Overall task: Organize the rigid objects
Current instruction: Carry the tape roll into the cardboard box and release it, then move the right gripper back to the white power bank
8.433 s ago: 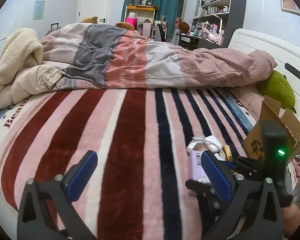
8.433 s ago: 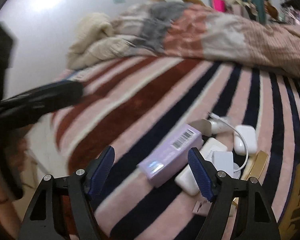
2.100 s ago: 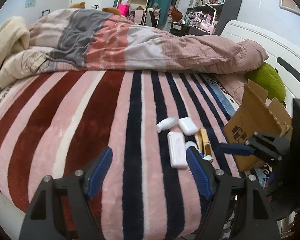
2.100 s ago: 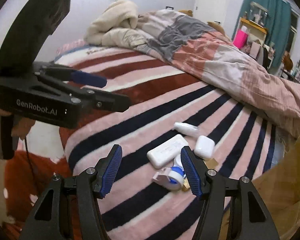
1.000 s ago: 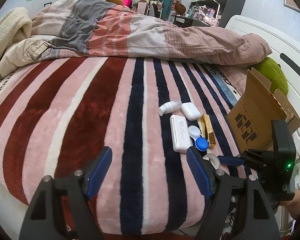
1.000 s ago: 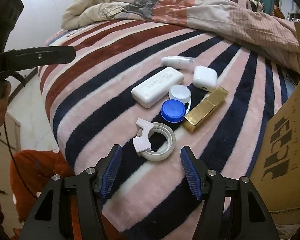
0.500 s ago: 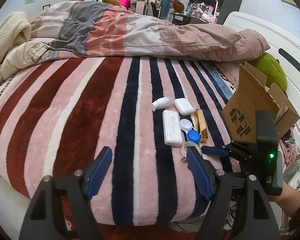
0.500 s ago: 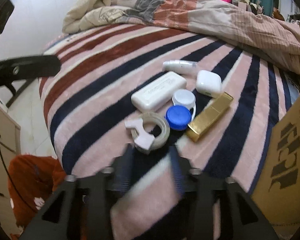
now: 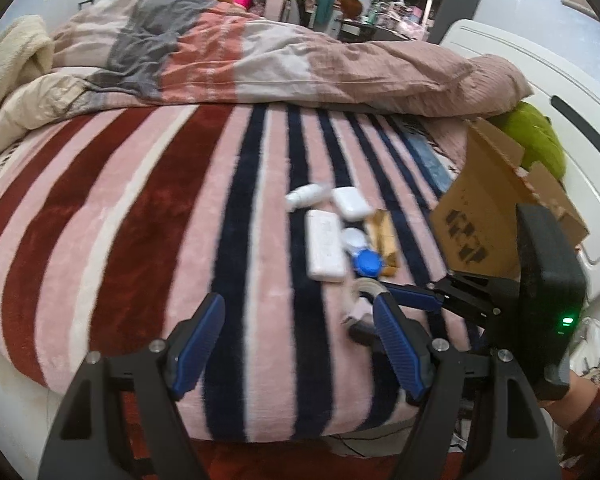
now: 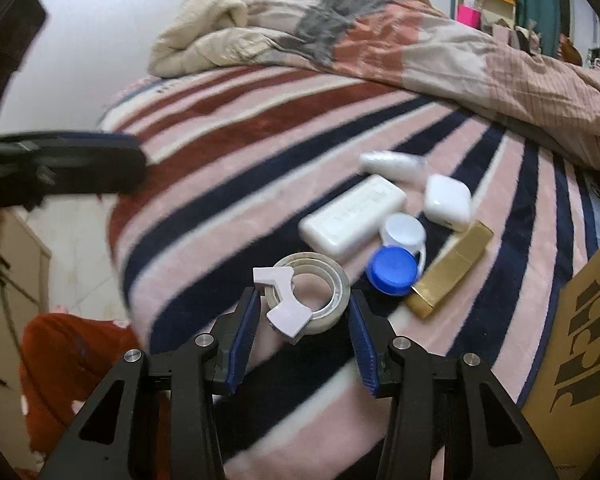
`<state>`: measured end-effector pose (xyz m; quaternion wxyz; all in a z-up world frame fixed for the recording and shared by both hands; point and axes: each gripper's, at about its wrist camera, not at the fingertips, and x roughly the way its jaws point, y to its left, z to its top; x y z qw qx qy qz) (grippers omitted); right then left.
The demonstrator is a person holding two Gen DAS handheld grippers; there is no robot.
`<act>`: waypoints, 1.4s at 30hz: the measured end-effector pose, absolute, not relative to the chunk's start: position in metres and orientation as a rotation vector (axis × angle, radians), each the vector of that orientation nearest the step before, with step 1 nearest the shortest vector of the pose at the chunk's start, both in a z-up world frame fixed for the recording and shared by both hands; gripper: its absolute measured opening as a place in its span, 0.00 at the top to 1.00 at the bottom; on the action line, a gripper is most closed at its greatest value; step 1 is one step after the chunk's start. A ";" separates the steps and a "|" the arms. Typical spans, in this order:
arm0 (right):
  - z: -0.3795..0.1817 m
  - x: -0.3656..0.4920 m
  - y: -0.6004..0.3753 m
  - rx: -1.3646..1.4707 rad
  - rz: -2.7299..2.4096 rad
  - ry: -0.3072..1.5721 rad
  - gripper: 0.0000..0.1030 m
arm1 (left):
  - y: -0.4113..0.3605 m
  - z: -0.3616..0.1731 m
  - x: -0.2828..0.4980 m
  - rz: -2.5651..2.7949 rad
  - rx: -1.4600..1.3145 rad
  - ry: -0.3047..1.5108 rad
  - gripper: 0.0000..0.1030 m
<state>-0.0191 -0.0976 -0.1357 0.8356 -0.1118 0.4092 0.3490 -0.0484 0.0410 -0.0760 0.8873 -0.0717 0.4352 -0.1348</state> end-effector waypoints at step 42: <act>0.000 0.004 -0.277 -0.142 0.391 0.804 0.58 | -0.136 0.035 0.039 -0.668 -0.018 0.857 0.37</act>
